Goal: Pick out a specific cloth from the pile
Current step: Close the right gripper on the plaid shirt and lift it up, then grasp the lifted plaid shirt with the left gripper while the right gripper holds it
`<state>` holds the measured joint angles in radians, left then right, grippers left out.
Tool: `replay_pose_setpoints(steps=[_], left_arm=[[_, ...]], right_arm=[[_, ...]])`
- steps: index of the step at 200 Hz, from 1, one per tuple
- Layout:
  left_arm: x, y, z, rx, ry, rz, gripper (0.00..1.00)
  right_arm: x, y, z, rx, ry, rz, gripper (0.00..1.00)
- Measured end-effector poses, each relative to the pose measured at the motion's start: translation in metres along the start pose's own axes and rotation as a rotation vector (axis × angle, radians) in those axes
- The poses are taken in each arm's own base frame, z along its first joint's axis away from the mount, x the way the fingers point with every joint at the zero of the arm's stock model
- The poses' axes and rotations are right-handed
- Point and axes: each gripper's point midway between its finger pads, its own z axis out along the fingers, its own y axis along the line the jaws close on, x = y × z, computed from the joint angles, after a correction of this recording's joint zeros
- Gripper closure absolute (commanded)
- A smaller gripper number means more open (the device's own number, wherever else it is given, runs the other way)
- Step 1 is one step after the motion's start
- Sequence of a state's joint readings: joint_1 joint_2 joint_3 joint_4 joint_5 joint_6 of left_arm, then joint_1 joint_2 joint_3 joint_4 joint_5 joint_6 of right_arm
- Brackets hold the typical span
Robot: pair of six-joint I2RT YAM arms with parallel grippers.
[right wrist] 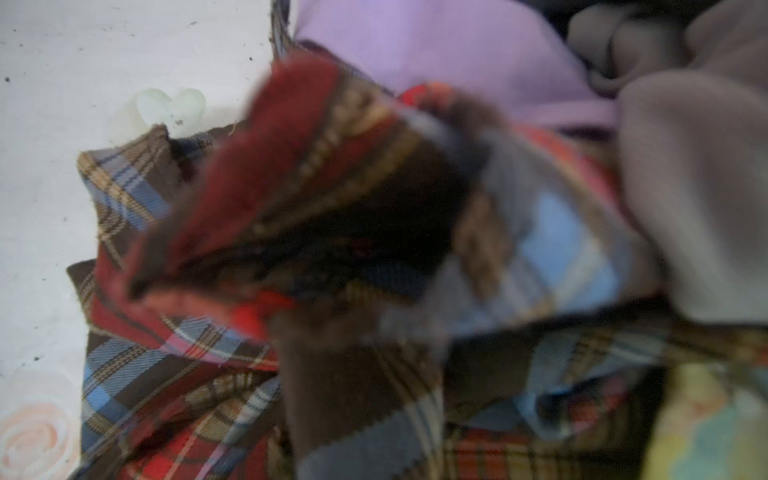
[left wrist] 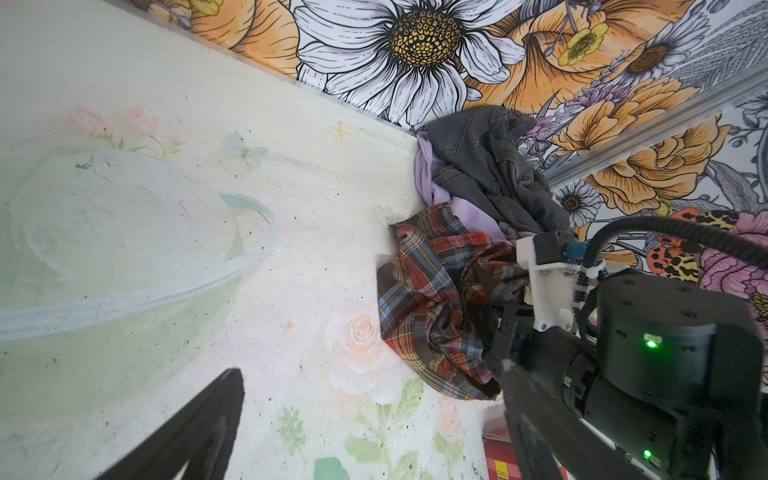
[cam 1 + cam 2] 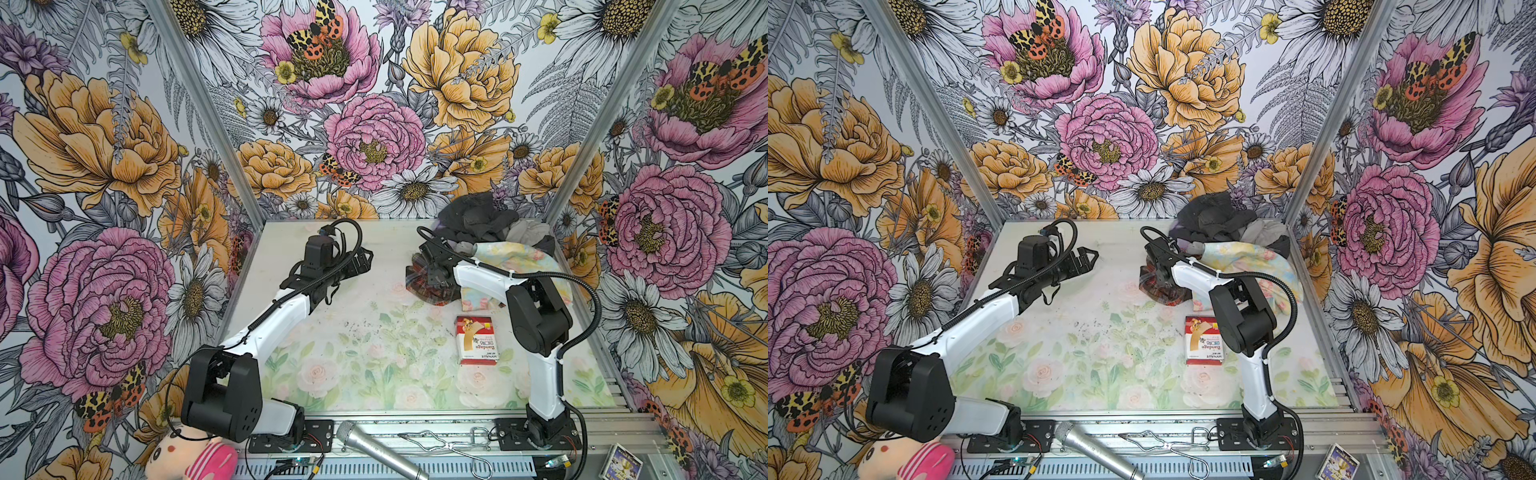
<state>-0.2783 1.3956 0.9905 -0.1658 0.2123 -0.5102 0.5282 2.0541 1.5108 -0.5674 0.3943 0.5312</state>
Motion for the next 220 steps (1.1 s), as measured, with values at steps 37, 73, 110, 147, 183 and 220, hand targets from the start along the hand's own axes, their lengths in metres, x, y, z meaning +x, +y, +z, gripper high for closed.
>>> replay_pose_setpoints(steps=[37, 73, 110, 147, 183, 220], left_arm=[[-0.003, -0.002, 0.000, 0.011, -0.012, 0.003, 0.03], [-0.009, -0.009, -0.010, 0.039, -0.057, 0.007, 0.03], [-0.021, -0.020, -0.025, 0.081, -0.125, 0.025, 0.03], [-0.024, -0.036, -0.029, 0.121, -0.155, 0.082, 0.03], [-0.009, -0.073, -0.037, 0.200, -0.161, 0.180, 0.01], [0.007, -0.120, -0.044, 0.294, -0.171, 0.297, 0.01]], right_arm=[[-0.036, -0.002, -0.027, -0.034, -0.064, -0.003, 1.00], [-0.098, -0.019, -0.105, -0.094, -0.233, 0.049, 1.00], [-0.163, -0.041, -0.190, -0.159, -0.440, 0.118, 1.00], [-0.211, -0.062, -0.248, -0.201, -0.581, 0.150, 1.00], [-0.253, -0.091, -0.313, -0.227, -0.743, 0.191, 1.00], [-0.262, -0.103, -0.345, -0.253, -0.812, 0.206, 1.00]])
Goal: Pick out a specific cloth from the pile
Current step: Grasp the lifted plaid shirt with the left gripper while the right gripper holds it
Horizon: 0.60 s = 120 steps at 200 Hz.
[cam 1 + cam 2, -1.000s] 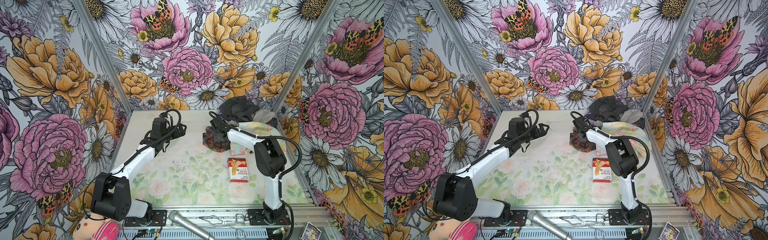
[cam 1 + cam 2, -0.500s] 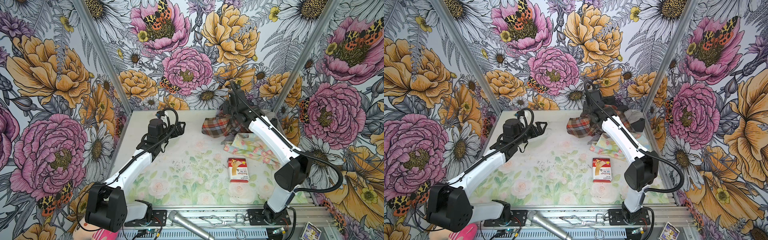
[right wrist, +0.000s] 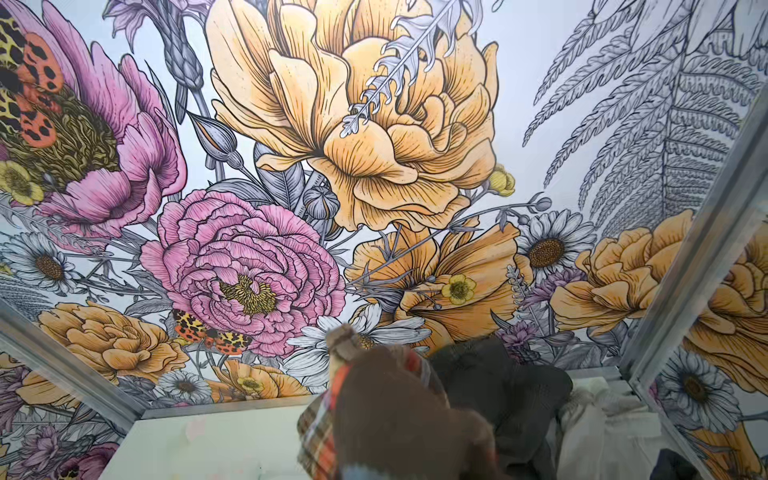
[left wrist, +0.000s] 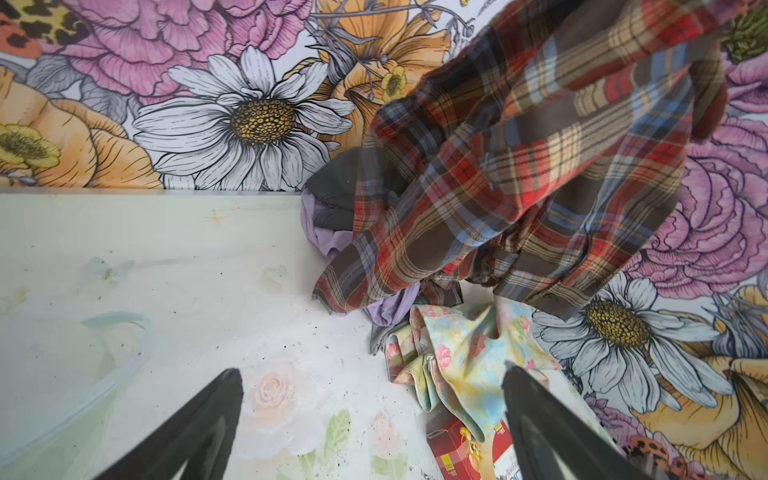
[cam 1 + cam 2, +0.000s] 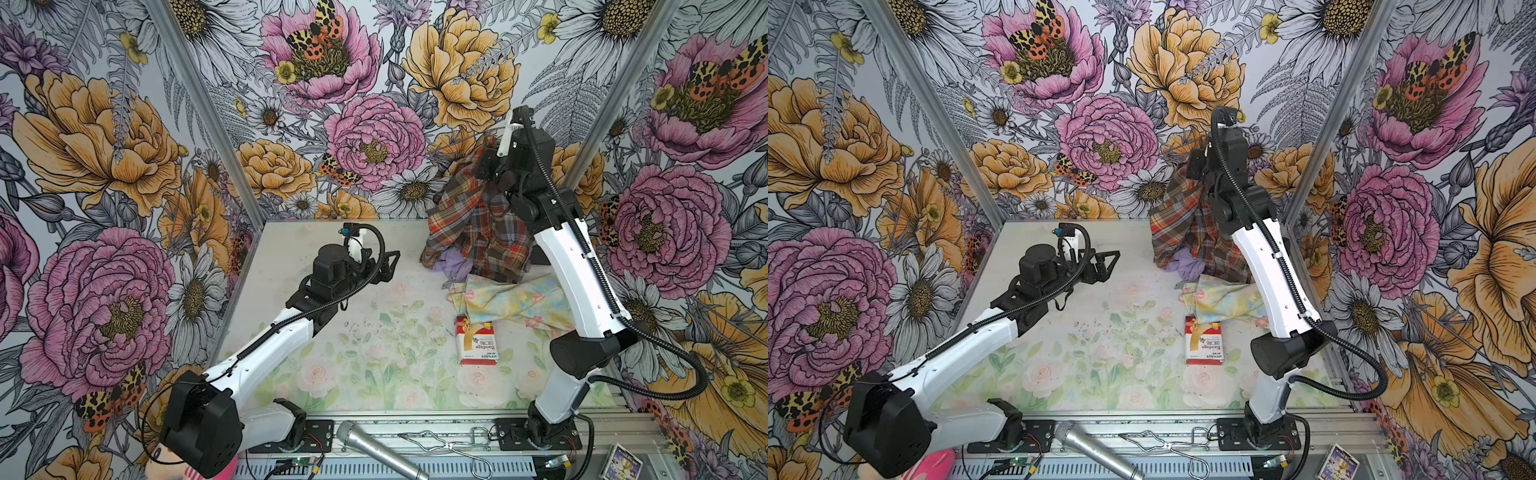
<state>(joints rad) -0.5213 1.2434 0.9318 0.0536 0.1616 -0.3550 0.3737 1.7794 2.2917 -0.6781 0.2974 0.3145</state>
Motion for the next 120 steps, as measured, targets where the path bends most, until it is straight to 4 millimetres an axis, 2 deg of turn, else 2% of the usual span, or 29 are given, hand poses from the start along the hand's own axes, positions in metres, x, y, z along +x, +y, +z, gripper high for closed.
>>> replay_pose_setpoints(steps=[25, 51, 77, 96, 120], left_arm=[[-0.009, -0.035, 0.013, 0.067, -0.039, 0.069, 0.01], [-0.011, -0.063, 0.038, 0.134, -0.075, 0.117, 0.01], [-0.005, -0.071, 0.065, 0.180, -0.119, 0.142, 0.01], [0.001, -0.074, 0.089, 0.211, -0.141, 0.146, 0.01], [-0.004, -0.087, 0.117, 0.255, -0.195, 0.152, 0.01]], right_arm=[[0.013, -0.001, 0.000, -0.005, 0.036, -0.012, 1.00], [0.031, -0.006, -0.001, -0.010, 0.086, -0.014, 1.00], [0.041, -0.012, -0.010, -0.031, 0.120, 0.017, 1.00], [0.041, -0.015, -0.021, -0.052, 0.128, 0.051, 1.00], [0.039, -0.016, -0.032, -0.077, 0.129, 0.085, 1.00]])
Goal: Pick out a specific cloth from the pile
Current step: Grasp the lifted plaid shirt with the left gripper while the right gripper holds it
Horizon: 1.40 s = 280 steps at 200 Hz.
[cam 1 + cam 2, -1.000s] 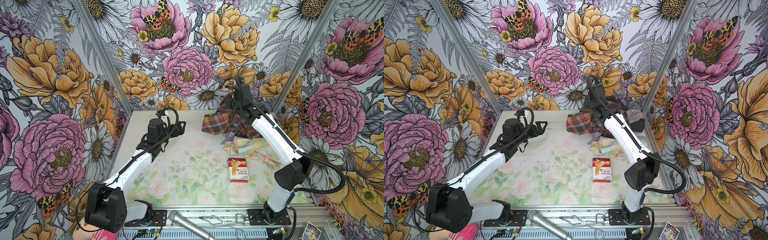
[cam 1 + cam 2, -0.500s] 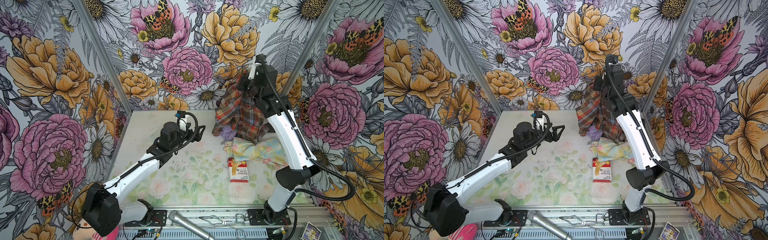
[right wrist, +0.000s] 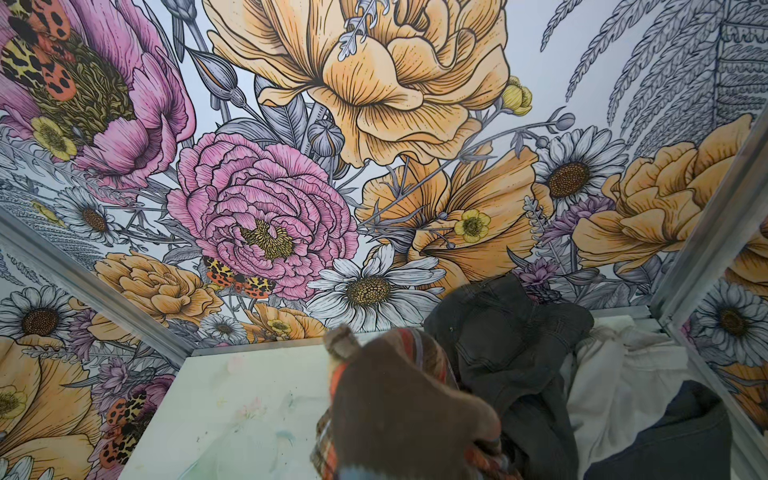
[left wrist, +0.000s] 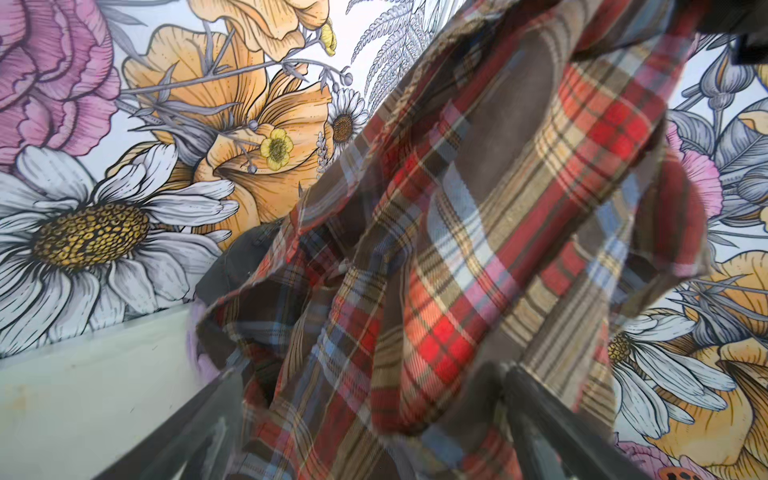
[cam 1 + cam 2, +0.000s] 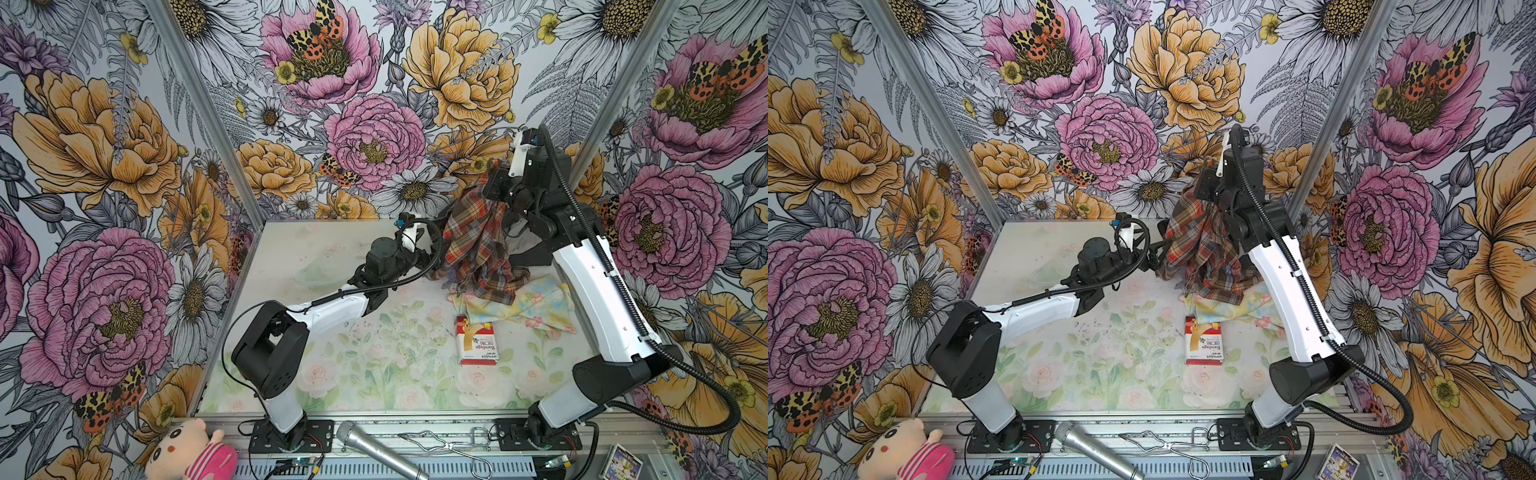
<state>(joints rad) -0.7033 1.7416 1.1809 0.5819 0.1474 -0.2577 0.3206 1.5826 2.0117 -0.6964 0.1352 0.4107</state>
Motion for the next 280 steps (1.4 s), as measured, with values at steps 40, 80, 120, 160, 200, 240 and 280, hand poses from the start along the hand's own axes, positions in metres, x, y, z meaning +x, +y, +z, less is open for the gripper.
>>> replay_pose_setpoints(steps=[40, 80, 120, 160, 200, 240, 280], left_arm=[[-0.005, -0.037, 0.047, 0.112, -0.112, 0.008, 0.01], [0.004, -0.072, 0.085, 0.209, -0.162, 0.010, 0.01], [0.005, -0.082, 0.107, 0.235, -0.209, 0.007, 0.57], [-0.005, -0.078, 0.121, 0.227, -0.261, 0.004, 1.00], [-0.018, -0.073, 0.122, 0.219, -0.279, -0.011, 1.00], [-0.037, -0.061, 0.120, 0.197, -0.292, -0.004, 1.00], [-0.080, -0.058, 0.120, 0.194, -0.348, 0.009, 1.00]], right_arm=[[0.001, 0.001, -0.004, -0.021, 0.006, 0.027, 1.00], [0.001, 0.000, -0.004, -0.029, 0.011, 0.041, 1.00], [0.000, -0.003, -0.003, -0.028, 0.011, 0.053, 1.00], [0.000, -0.009, -0.004, -0.019, 0.010, 0.068, 1.00], [-0.004, -0.025, -0.016, 0.004, -0.009, 0.085, 1.00], [0.008, -0.050, -0.031, 0.043, -0.006, 0.102, 1.00], [0.040, -0.069, -0.040, 0.081, 0.042, 0.109, 0.67]])
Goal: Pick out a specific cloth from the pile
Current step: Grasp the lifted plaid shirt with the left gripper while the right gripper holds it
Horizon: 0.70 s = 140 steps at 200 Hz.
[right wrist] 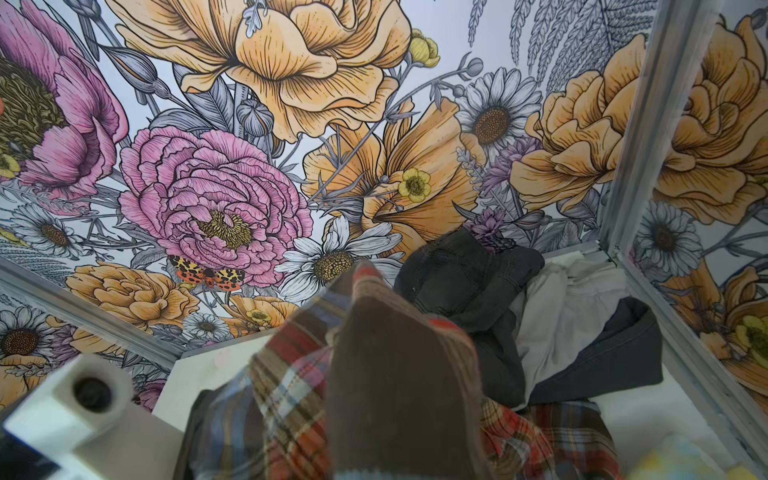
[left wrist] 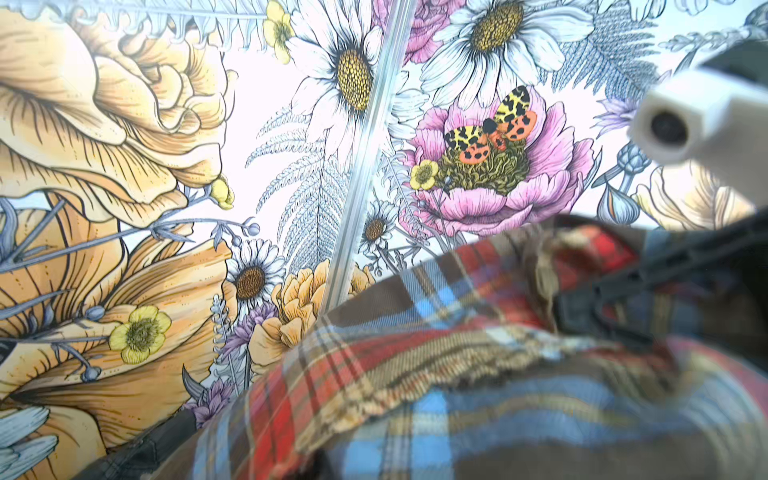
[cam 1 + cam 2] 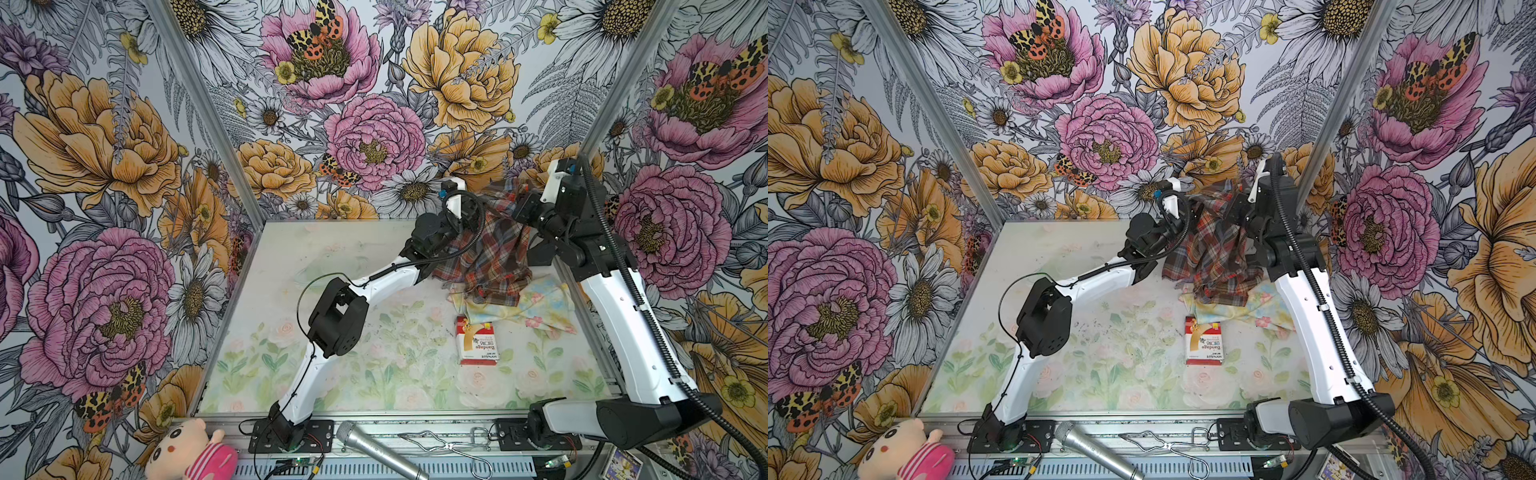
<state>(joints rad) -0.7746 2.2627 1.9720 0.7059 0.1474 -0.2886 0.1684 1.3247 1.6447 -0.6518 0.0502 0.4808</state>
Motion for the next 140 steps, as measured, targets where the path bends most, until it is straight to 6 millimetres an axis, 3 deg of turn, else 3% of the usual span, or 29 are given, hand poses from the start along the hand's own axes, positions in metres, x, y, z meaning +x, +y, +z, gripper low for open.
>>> replay_pose_setpoints(steps=[13, 43, 86, 140], left_arm=[[-0.015, -0.001, 0.005, 0.005, -0.019, 0.006, 1.00], [-0.048, -0.004, 0.016, 0.010, -0.034, 0.018, 1.00], [-0.085, -0.005, 0.025, -0.013, 0.027, 0.041, 1.00], [-0.112, 0.033, 0.010, -0.108, 0.182, 0.047, 1.00]], right_arm=[[0.011, -0.006, -0.003, 0.008, 0.014, -0.003, 0.52], [0.032, -0.017, -0.009, 0.025, 0.042, -0.022, 0.34], [0.048, -0.025, -0.011, 0.034, 0.061, -0.037, 0.30], [0.058, -0.028, -0.007, 0.031, 0.088, -0.070, 0.30]])
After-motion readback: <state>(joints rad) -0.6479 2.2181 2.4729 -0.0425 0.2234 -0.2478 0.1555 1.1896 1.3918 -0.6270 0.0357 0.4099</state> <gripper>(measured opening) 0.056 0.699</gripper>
